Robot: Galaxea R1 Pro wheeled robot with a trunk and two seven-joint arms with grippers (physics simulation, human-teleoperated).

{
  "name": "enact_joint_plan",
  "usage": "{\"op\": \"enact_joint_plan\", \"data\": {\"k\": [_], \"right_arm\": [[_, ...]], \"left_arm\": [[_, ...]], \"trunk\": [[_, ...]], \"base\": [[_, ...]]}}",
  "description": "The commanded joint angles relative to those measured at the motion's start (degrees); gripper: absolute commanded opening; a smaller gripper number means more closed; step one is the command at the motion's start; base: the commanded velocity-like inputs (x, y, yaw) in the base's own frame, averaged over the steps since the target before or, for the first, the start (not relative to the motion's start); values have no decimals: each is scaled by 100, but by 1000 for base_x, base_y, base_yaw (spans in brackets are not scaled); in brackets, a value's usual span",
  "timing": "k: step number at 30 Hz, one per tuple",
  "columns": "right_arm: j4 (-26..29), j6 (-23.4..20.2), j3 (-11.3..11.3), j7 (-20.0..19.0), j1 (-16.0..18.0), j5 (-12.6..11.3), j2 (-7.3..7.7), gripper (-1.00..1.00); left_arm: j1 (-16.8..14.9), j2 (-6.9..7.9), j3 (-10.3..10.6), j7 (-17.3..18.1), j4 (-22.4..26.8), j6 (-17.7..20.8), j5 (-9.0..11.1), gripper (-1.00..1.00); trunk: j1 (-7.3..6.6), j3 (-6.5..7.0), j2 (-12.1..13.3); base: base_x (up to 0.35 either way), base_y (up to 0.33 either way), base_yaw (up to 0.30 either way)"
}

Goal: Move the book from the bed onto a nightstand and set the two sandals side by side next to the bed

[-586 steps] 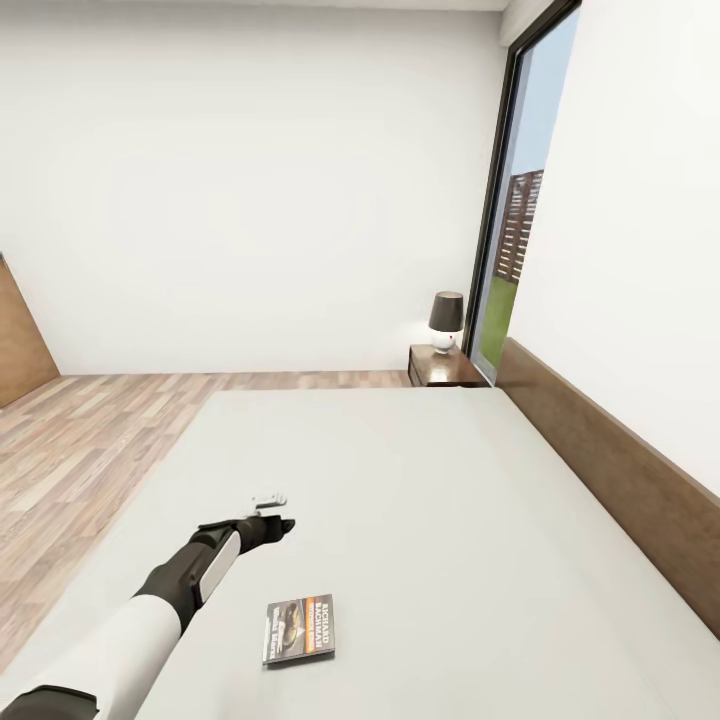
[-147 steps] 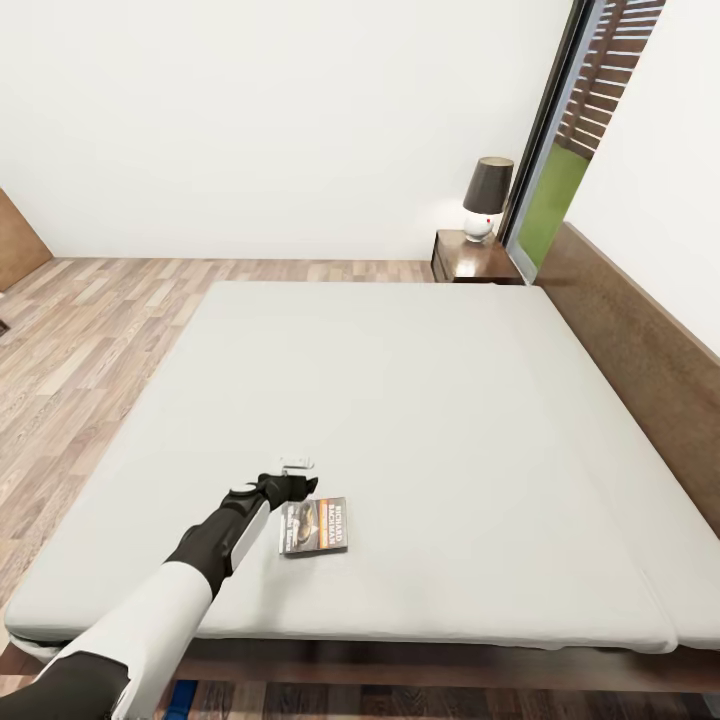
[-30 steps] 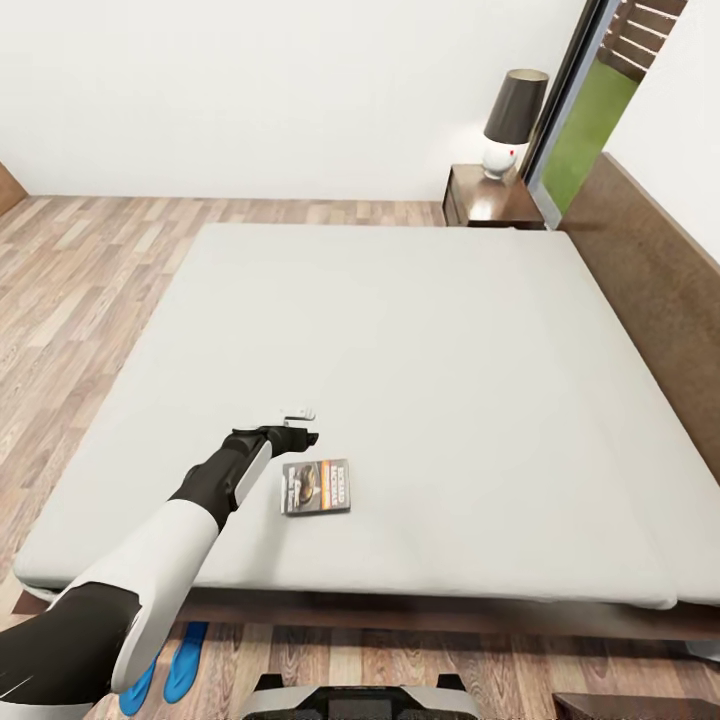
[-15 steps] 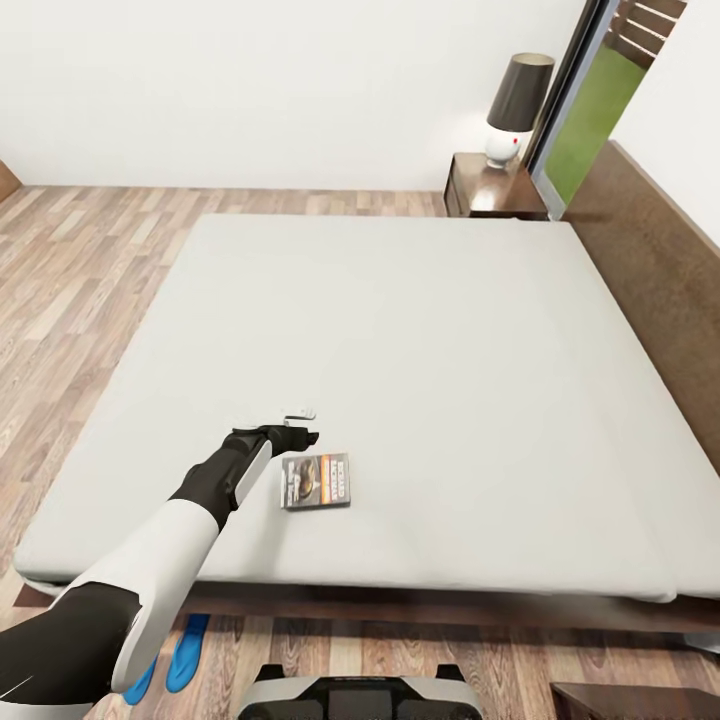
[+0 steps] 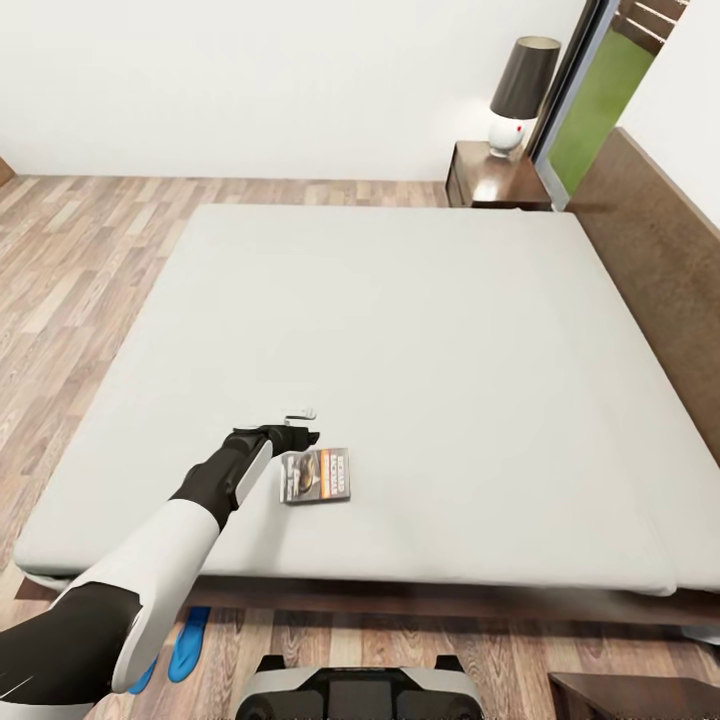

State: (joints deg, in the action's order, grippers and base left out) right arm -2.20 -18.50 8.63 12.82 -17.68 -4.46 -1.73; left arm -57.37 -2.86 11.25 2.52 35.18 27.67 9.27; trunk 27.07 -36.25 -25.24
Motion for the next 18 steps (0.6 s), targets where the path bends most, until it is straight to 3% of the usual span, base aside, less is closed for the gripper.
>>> {"op": "enact_joint_plan", "data": {"k": [1, 9, 18], "right_arm": [[8, -23, 46, 19, -3, -46, -4, 100], [8, -23, 48, 19, 0, -43, -5, 100], [9, -23, 47, 19, 1, 22, -10, 100]], "left_arm": [[-2, -4, 15, -15, 6, 29, 58, 100], [-22, -26, 17, -15, 18, 28, 68, 100], [-259, -29, 18, -19, 17, 30, 62, 100]], "trunk": [[3, -15, -8], [3, -88, -8], [3, -170, -8]], "base": [[0, 0, 0], [0, 0, 0], [0, 0, 0]]}}
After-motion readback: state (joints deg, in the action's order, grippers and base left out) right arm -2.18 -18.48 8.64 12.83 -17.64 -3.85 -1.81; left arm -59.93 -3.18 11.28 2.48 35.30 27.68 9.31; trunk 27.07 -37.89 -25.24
